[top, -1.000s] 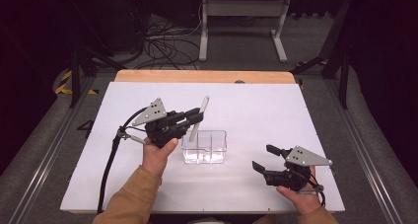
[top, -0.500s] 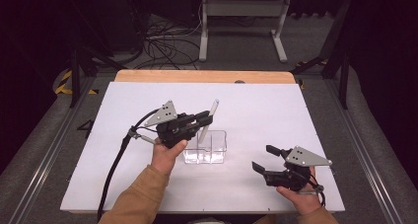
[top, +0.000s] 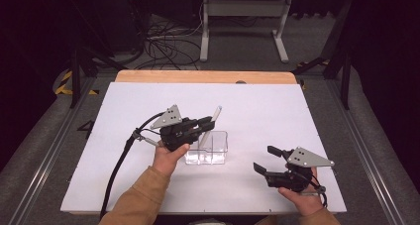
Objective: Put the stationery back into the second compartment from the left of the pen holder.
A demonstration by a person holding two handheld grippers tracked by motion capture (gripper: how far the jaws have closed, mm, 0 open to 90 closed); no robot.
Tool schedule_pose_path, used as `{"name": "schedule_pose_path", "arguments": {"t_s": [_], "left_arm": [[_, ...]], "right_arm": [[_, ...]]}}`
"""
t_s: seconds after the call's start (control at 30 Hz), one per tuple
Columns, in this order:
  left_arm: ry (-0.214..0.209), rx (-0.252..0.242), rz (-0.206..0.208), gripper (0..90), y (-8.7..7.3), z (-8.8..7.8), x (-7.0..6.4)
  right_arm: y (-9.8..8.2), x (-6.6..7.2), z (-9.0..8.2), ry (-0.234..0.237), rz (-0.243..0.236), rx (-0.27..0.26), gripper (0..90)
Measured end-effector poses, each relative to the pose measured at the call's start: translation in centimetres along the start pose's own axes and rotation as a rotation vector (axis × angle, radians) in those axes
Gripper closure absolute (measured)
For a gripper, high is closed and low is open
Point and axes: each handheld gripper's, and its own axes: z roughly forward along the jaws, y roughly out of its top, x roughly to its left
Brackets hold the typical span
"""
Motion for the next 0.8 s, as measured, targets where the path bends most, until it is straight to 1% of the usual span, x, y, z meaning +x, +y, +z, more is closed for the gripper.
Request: {"name": "schedule_pose_path", "arguments": {"t_s": [0.3, 0.4, 0.5, 0.53, 0.57, 0.67, 0.7, 0.73, 0.77, 0.8], "left_arm": [[-0.018, 0.043, -0.001, 78.1, -0.6, 0.2, -0.1], [-0.015, 0.058, -0.003, 78.1, -0.9, 0.1, -0.1], [-0.011, 0.064, 0.004, 78.0, -1.0, 0.1, -0.2], [0.005, 0.071, 0.012, 77.8, -1.0, 0.0, -0.3], [0.018, 0.071, 0.022, 74.4, -0.9, -0.1, -0.4], [0.073, 0.083, 0.023, 54.1, -0.4, -0.4, -0.5], [0.084, 0.087, 0.026, 48.4, -0.3, -0.6, -0.5], [0.093, 0.093, 0.033, 46.1, -0.2, -0.8, -0.5], [0.116, 0.098, 0.029, 42.6, 0.0, -1.1, -0.6], [0.122, 0.106, 0.027, 37.3, 0.1, -1.3, -0.6]], "right_arm": [[0.1, 0.0, 0.0, 0.001, -0.003, -0.002, 23.6], [0.1, 0.0, 0.0, 0.002, -0.003, -0.002, 23.6], [0.1, -0.1, 0.0, 0.003, -0.002, -0.005, 23.6], [0.1, -0.1, 0.0, 0.003, -0.004, -0.006, 23.6], [0.1, -0.1, 0.0, 0.002, -0.002, -0.005, 23.6], [0.1, -0.1, 0.0, 0.001, -0.001, -0.006, 23.5], [0.1, -0.2, 0.0, 0.001, 0.000, -0.006, 23.4], [0.1, -0.2, 0.1, 0.001, 0.001, -0.004, 23.4], [0.1, -0.2, 0.1, 0.001, 0.002, -0.004, 23.4], [0.1, -0.2, 0.1, 0.002, 0.002, -0.005, 23.4]]}}
